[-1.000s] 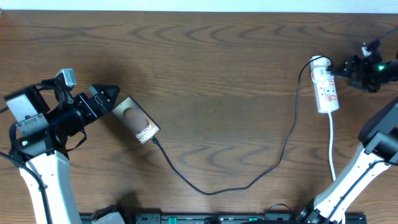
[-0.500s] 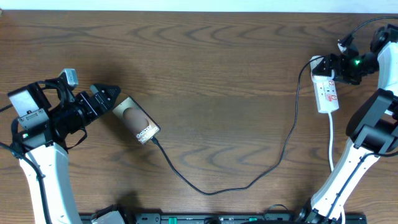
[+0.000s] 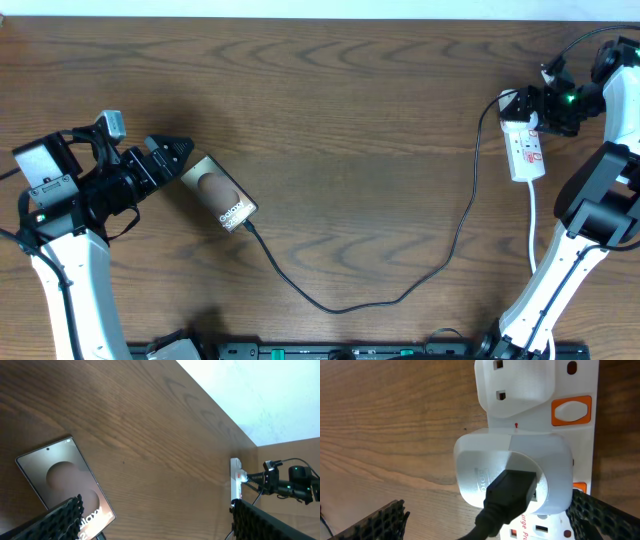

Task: Plug charger to phone and switch on socket
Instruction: 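Press the orange switch next to the charger plug with the right gripper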

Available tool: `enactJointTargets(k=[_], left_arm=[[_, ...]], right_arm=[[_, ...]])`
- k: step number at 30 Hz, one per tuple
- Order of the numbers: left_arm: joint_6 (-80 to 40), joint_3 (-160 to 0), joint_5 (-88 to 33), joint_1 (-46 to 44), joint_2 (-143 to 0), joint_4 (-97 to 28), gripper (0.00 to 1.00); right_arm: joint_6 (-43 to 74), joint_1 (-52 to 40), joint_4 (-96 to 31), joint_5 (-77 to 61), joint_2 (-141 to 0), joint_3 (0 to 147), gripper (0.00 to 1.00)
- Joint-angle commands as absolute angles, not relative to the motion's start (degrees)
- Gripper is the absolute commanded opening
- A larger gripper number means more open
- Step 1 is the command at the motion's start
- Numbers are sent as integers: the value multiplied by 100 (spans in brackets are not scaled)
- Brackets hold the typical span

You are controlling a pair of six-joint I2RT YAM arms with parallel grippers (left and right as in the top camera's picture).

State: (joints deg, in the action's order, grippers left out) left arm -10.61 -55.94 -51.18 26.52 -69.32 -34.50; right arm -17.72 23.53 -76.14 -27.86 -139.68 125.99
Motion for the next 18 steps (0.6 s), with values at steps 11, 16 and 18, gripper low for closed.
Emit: enactJointTargets(k=[11, 16, 18], left_arm=[[-989, -5594, -5229, 2659, -6934, -3511, 93], [-989, -5594, -5229, 2659, -6934, -3511, 93], [-989, -5594, -5229, 2659, -6934, -3511, 93]], right_arm=[[-1476, 2239, -7579, -2950, -13987, 12589, 99], [-1476, 2239, -7520, -2954, -13987, 12464, 99], [-1479, 2239, -7489, -2985, -13987, 12392, 99]])
